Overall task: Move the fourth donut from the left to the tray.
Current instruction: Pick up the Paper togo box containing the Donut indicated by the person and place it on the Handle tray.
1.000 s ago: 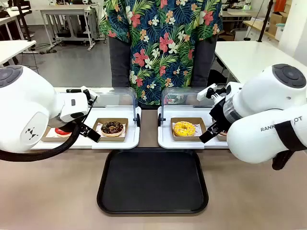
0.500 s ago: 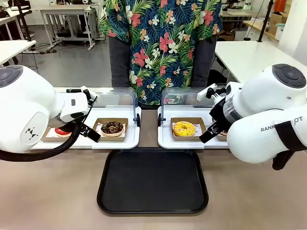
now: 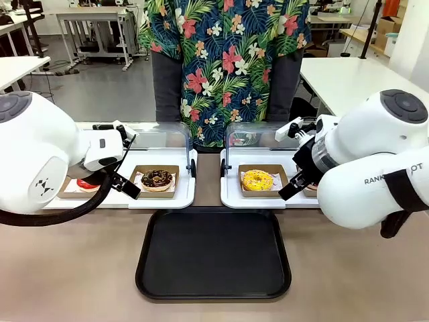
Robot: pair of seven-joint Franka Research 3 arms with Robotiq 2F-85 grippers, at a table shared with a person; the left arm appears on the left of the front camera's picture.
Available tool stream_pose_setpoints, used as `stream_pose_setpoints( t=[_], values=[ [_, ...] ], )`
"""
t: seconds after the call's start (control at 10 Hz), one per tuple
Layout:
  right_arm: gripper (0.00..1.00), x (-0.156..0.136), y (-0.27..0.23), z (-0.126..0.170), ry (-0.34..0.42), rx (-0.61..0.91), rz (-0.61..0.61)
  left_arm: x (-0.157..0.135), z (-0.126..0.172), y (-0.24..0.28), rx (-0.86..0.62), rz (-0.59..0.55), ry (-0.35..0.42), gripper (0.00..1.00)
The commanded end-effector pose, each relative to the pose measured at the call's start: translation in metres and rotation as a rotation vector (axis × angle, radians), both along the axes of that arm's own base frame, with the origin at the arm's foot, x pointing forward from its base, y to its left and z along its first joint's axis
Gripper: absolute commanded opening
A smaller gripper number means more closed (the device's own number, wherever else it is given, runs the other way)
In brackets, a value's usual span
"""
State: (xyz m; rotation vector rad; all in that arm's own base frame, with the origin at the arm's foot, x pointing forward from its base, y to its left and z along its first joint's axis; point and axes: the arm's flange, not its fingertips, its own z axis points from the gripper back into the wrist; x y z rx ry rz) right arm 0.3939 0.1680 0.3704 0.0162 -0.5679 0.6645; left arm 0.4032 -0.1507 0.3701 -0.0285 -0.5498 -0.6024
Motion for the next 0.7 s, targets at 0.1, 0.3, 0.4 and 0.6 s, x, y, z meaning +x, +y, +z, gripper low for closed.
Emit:
stream_pose_setpoints(
  t=[0.1,0.3,0.4,0.6],
  values=[
    [1.00,0.011,-0.018,0.044,0.020,0.059,0.002,0.025,0.067,0.030,-0.105,-0.070,-0.020,1.00],
    [1.00,0.016,-0.059,0.092,0.043,0.159,0.009,0.043,0.121,0.081,-0.211,-0.105,0.033,1.00],
    [1.00,0.013,-0.084,0.108,0.045,0.201,0.023,0.049,0.137,0.107,-0.263,-0.145,0.053,1.00],
    [1.00,0.006,-0.141,0.128,0.055,0.320,0.078,0.060,0.151,0.151,-0.374,-0.290,0.106,1.00]
  ],
)
